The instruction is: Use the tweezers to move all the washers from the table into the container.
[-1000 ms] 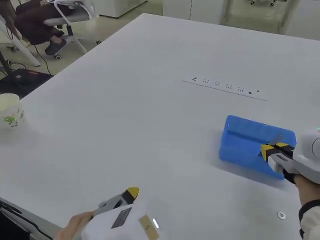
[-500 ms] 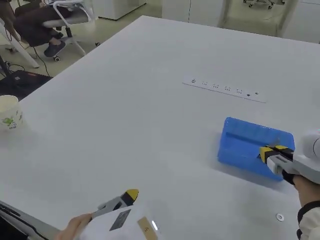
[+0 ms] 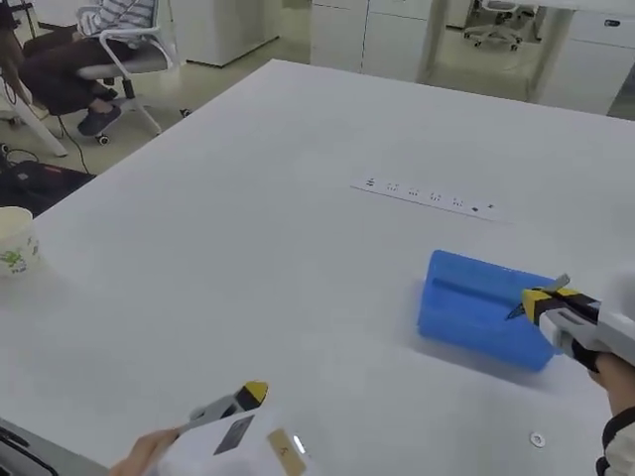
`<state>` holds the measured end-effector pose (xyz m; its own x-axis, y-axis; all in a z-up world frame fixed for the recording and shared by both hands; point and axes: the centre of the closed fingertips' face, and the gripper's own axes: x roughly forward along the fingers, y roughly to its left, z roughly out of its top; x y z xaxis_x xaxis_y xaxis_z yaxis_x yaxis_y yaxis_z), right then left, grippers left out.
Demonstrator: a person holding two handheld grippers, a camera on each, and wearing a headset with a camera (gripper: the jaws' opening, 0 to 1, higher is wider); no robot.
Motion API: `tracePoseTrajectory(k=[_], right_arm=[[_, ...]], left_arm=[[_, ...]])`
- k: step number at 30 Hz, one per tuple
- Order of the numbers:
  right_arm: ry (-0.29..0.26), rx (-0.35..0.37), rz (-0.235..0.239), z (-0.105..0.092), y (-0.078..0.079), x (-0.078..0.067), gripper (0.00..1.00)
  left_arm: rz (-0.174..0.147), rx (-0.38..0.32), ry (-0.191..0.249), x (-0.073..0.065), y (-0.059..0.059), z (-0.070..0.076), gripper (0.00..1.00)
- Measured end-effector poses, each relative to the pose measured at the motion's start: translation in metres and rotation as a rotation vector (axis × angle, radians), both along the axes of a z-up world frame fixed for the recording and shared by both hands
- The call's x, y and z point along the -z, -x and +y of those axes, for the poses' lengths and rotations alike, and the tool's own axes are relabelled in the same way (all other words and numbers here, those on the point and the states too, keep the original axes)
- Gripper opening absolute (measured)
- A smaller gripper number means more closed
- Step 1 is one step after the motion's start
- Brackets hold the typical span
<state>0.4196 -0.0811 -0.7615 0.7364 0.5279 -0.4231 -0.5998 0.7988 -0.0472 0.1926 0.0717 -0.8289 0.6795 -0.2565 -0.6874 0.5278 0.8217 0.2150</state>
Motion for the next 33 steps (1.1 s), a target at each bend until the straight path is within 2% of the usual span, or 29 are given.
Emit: tracePoseTrajectory(k=[10, 16, 23, 29, 33], right_arm=[[-0.023, 0.006, -0.03, -0.011, 0.021, -0.019, 0.03], [-0.022, 0.012, -0.035, -0.016, 0.033, -0.02, 0.03], [-0.012, 0.022, -0.016, -0.025, 0.048, -0.011, 0.03], [-0.01, 0.033, 0.015, -0.034, 0.06, 0.0, 0.03], [0.003, 0.038, 0.045, -0.038, 0.069, 0.016, 0.03]], left_arm=[[-0.023, 0.004, 0.009, -0.004, -0.002, -0.001, 0.92], [-0.036, 0.004, 0.015, -0.006, -0.003, -0.002, 0.92], [-0.055, 0.001, 0.025, -0.01, -0.004, -0.002, 0.92], [-0.041, 0.011, 0.016, -0.007, -0.003, -0.003, 0.92], [-0.041, 0.019, 0.013, -0.007, -0.003, -0.004, 0.92]])
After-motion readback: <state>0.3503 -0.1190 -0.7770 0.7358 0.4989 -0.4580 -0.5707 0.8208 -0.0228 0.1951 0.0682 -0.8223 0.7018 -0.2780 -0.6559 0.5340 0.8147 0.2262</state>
